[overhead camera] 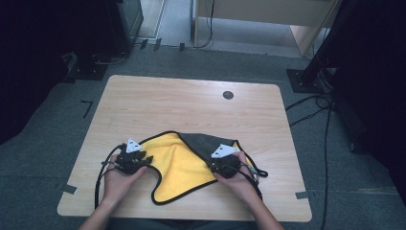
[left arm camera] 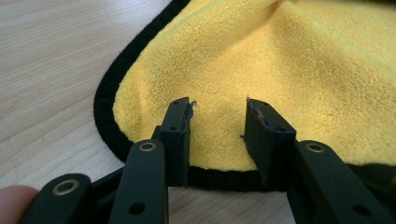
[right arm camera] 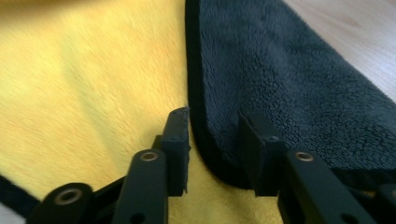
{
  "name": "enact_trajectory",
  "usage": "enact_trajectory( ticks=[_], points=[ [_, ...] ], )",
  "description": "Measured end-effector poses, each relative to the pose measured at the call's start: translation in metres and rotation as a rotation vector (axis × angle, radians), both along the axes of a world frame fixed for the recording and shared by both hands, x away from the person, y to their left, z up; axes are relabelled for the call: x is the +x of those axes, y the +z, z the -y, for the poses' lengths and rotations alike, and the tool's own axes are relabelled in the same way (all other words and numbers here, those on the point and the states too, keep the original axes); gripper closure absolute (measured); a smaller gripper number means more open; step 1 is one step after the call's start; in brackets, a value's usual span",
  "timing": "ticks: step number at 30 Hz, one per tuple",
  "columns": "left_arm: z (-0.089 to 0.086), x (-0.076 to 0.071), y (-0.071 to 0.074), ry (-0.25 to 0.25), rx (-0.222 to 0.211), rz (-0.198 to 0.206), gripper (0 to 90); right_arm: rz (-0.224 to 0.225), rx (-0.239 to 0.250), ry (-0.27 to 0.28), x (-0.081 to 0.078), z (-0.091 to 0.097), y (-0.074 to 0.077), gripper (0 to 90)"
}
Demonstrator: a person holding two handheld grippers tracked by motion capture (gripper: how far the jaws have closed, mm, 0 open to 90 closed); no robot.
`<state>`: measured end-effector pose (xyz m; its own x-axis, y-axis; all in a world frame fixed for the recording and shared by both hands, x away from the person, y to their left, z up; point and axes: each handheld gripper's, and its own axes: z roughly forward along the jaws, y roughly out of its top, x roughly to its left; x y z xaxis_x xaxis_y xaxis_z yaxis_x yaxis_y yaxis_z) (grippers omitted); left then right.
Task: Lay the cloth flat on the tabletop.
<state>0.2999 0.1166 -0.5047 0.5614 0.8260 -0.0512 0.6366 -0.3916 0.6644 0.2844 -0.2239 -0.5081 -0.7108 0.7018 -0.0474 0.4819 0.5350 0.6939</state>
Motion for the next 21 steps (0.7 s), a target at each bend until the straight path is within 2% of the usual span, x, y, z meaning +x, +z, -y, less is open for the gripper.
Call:
enact_trajectory(
  ticks=[1,2,3,6,7,8,9,10,11,13,14,15,16,17,18,19,20,21],
  points=[
    [0.000,0.000,0.000,0.003,-0.005,0.001,61.7,0.001,-0.002,0.002,0.001,0.000,-0.001,69.0],
    [0.000,0.001,0.000,0.004,0.000,0.004,61.7,-0.005,0.006,0.006,0.002,0.001,-0.001,75.2],
    [0.000,0.001,0.000,0.003,0.005,0.009,61.8,0.008,-0.010,0.006,0.003,0.003,0.000,82.3],
    [0.000,0.003,0.000,-0.003,0.035,0.013,61.8,-0.003,-0.035,0.020,0.007,0.002,0.004,84.1],
    [0.001,0.006,0.001,0.000,0.048,0.013,61.4,0.042,-0.056,0.012,0.017,0.003,0.015,84.3],
    [0.003,0.011,0.002,0.003,0.063,0.010,61.4,0.042,-0.056,0.012,0.017,0.003,0.015,84.3],
    [0.004,0.018,0.003,0.012,0.082,0.009,60.7,0.075,-0.041,-0.021,0.026,0.006,0.024,84.2],
    [0.005,0.026,0.004,0.026,0.104,0.011,59.6,0.112,-0.024,-0.087,0.039,0.010,0.034,83.4],
    [0.006,0.035,0.004,0.052,0.124,0.018,57.8,0.166,-0.002,-0.184,0.054,0.017,0.043,79.1],
    [0.004,0.052,0.005,0.113,0.159,0.031,54.4,0.228,0.056,-0.437,0.080,0.035,0.057,67.0],
    [0.003,0.059,0.006,0.140,0.168,0.029,52.8,0.226,0.082,-0.521,0.088,0.044,0.060,64.8],
    [0.001,0.064,0.006,0.163,0.177,0.033,50.0,0.201,0.128,-0.544,0.094,0.053,0.063,61.0],
    [0.000,0.066,0.007,0.177,0.183,0.039,50.0,0.201,0.128,-0.544,0.094,0.053,0.063,61.0],
    [-0.001,0.065,0.009,0.183,0.177,0.049,49.9,0.192,0.134,-0.511,0.093,0.053,0.062,60.2],
    [-0.002,0.062,0.011,0.177,0.164,0.062,50.1,0.179,0.121,-0.418,0.085,0.052,0.055,58.6],
    [-0.003,0.056,0.012,0.170,0.132,0.065,50.1,0.177,0.100,-0.378,0.079,0.052,0.049,58.6],
    [-0.003,0.049,0.013,0.151,0.097,0.057,50.1,0.177,0.100,-0.378,0.079,0.052,0.049,58.6],
    [-0.001,0.038,0.013,0.116,0.066,0.052,49.5,0.155,0.077,-0.351,0.074,0.054,0.042,58.2]
  ],
)
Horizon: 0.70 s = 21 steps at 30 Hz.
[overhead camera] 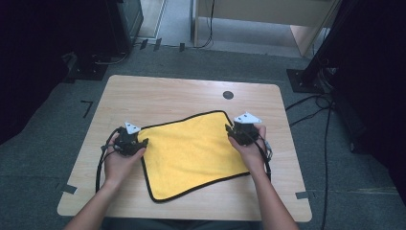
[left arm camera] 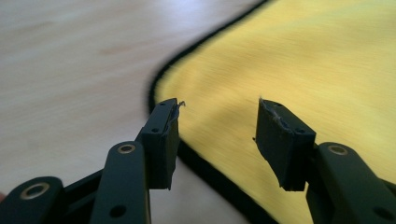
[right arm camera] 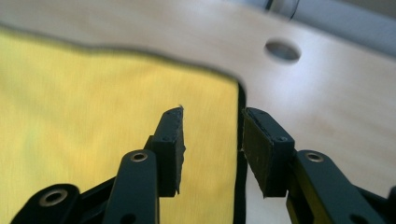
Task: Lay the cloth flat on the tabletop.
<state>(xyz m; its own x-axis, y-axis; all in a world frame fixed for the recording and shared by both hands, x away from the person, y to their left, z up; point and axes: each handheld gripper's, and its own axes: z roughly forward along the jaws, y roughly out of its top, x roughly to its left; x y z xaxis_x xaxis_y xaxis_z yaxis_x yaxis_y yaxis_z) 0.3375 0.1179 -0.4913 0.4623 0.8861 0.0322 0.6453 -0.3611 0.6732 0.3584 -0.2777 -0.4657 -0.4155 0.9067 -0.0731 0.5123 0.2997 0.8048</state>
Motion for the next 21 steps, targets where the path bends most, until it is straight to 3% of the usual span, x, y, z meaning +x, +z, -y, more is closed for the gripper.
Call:
enact_trajectory(
  ticks=[2,4,5,6,9,11,15,21],
  points=[
    [0.005,-0.020,-0.002,-0.071,-0.024,-0.002,48.4,-0.031,-0.021,0.001,-0.013,0.009,-0.011,58.3],
    [0.011,-0.042,-0.006,-0.144,-0.028,-0.009,46.1,-0.069,0.031,0.000,-0.029,0.023,-0.020,57.2],
    [0.013,-0.051,-0.009,-0.167,-0.034,-0.017,45.1,-0.115,0.054,0.006,-0.043,0.035,-0.029,56.4],
    [0.016,-0.064,-0.015,-0.188,-0.035,-0.038,43.4,-0.132,0.047,0.014,-0.050,0.039,-0.033,55.8],
    [0.017,-0.071,-0.018,-0.180,-0.019,-0.010,40.1,-0.149,0.021,0.038,-0.063,0.043,-0.041,55.1],
    [0.018,-0.071,-0.017,-0.168,-0.017,-0.020,39.1,-0.150,-0.005,0.062,-0.073,0.045,-0.047,54.4],
    [0.014,-0.069,-0.016,-0.162,0.000,-0.015,39.1,-0.131,0.004,0.056,-0.087,0.046,-0.050,54.1],
    [-0.007,-0.053,-0.016,-0.114,0.006,0.005,41.7,-0.143,-0.003,0.065,-0.114,0.030,-0.049,54.8]
  ],
)
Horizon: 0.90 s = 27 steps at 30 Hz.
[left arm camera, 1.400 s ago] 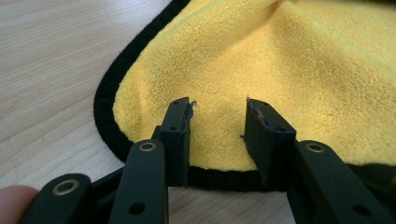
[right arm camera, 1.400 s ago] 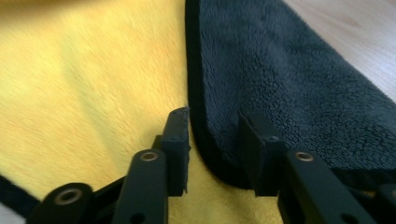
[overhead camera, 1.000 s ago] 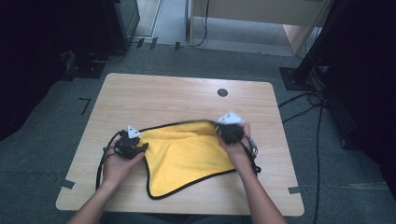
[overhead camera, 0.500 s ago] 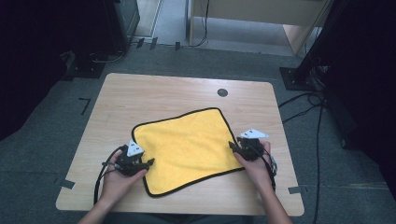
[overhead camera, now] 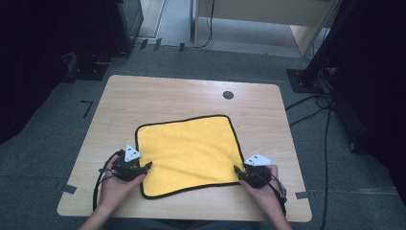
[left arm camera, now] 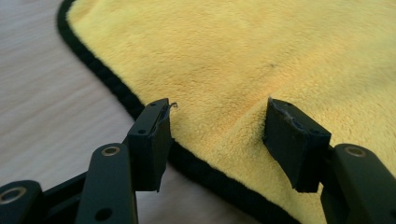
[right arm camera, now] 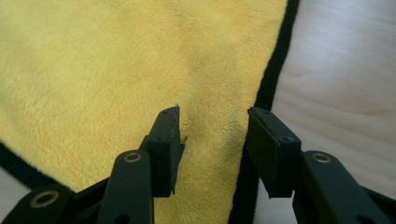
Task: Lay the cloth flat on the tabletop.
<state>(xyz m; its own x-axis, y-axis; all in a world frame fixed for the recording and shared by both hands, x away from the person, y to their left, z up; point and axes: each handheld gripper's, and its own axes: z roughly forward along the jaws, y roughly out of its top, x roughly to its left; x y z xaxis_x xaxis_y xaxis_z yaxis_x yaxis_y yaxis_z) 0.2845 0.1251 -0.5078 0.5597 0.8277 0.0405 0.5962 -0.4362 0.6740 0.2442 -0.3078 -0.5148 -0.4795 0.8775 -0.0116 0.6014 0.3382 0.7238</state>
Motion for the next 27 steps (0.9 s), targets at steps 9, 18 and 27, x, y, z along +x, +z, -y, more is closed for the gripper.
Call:
enact_trajectory(
  ticks=[9,18,27],
  points=[
    [-0.023,0.019,0.006,0.031,-0.049,-0.078,38.4,-0.004,-0.018,0.112,-0.022,-0.033,0.019,51.3],
    [-0.012,0.063,0.008,0.205,-0.006,-0.019,45.4,0.043,0.051,-0.154,0.094,-0.033,0.018,68.1],
    [-0.005,0.083,0.003,0.249,0.026,-0.004,45.1,0.018,-0.018,-0.151,0.124,-0.037,0.000,67.0]
  ],
)
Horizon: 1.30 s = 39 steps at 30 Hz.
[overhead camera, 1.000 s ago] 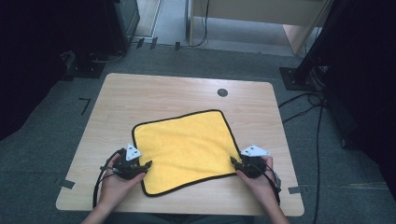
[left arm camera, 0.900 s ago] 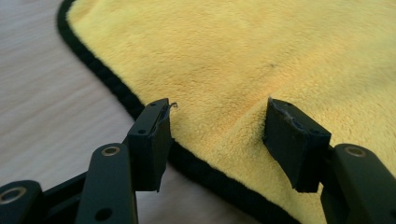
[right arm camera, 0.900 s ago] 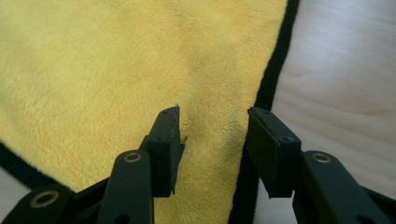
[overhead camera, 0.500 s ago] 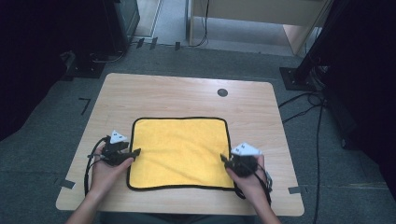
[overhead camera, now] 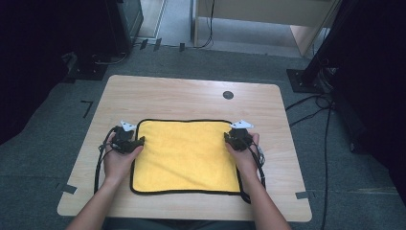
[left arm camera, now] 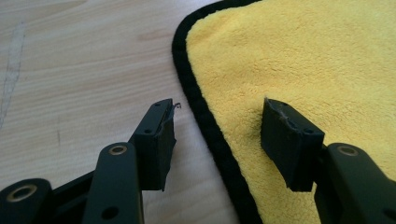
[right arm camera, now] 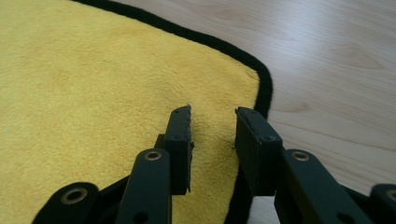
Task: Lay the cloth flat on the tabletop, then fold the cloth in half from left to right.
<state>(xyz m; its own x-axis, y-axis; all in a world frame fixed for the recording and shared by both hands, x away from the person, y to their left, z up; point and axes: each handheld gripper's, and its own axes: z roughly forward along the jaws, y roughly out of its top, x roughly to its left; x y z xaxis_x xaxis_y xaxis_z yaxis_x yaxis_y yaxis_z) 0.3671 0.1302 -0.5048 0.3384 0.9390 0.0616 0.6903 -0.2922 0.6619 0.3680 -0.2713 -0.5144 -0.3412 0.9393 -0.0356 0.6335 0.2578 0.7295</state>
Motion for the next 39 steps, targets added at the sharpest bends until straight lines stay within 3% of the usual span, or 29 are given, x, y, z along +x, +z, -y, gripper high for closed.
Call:
enact_trajectory(
  ticks=[1,5,7,10,12,13,19,23,27,39],
  points=[
    [0.001,0.002,0.000,0.000,0.002,0.003,45.3,0.004,-0.009,-0.033,0.002,0.004,0.000,68.5],
    [0.006,0.012,-0.002,0.009,-0.011,0.011,45.2,0.018,-0.005,-0.069,0.009,0.013,-0.002,68.6],
    [0.005,0.019,-0.002,0.025,-0.036,0.002,43.2,0.028,-0.042,-0.110,0.016,0.016,-0.001,65.3],
    [0.003,0.022,-0.003,0.046,-0.061,-0.010,40.5,0.008,-0.015,-0.132,0.020,0.020,-0.001,60.0],
    [0.002,0.017,-0.003,0.041,-0.063,-0.004,38.8,-0.009,0.034,-0.143,0.020,0.026,0.000,54.0],
    [0.001,0.014,-0.003,0.036,-0.067,0.004,38.8,-0.009,0.034,-0.143,0.020,0.026,0.000,54.0],
    [-0.007,-0.010,0.010,-0.008,-0.116,0.048,35.4,0.041,0.099,-0.158,0.009,0.034,0.010,50.0],
    [-0.009,-0.025,0.022,-0.040,-0.143,0.074,33.2,0.064,0.099,-0.122,0.006,0.025,0.022,47.3],
    [-0.008,-0.045,0.026,-0.086,-0.125,0.093,32.4,0.086,0.102,-0.069,0.004,0.008,0.035,45.6],
    [-0.015,-0.090,0.014,-0.145,-0.089,0.080,30.8,0.086,0.109,0.065,0.009,-0.054,0.051,43.3]
  ],
)
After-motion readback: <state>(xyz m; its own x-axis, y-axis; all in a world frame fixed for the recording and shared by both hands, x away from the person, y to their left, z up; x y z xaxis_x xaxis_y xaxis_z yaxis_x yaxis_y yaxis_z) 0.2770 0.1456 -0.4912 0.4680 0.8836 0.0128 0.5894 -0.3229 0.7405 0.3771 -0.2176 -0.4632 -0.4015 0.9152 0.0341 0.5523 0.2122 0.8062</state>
